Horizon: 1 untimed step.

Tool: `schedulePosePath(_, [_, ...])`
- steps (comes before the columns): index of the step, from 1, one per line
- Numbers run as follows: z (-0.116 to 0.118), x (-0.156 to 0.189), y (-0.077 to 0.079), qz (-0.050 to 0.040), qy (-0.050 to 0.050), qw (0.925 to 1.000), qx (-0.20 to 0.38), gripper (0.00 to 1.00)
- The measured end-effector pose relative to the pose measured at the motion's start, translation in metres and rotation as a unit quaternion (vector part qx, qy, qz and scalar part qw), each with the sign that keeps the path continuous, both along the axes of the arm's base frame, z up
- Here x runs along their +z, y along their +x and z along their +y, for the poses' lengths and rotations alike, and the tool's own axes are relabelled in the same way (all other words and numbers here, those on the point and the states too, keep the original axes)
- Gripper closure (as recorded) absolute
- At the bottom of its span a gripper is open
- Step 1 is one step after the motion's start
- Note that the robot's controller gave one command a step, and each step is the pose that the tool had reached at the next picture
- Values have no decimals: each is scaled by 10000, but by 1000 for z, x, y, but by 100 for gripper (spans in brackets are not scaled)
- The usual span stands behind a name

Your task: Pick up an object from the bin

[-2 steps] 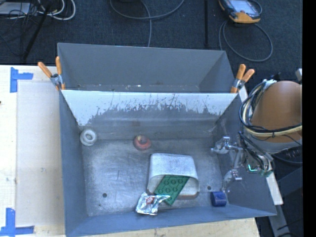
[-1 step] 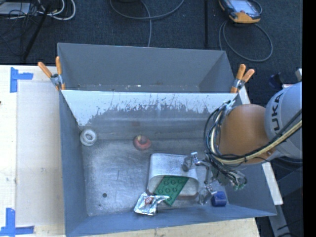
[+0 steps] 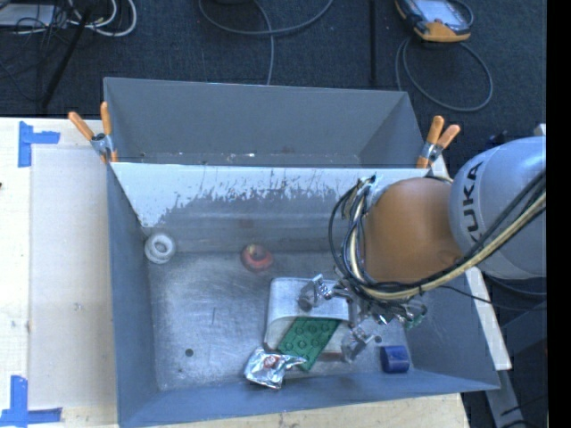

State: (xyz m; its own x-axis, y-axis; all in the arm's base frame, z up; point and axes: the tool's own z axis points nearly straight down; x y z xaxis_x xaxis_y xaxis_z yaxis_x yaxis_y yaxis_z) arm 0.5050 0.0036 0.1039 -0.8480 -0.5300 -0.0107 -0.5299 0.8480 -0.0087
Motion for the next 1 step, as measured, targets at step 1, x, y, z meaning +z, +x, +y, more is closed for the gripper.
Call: schedulePosePath(1, [32,7,2,27,6,9941,1085,0])
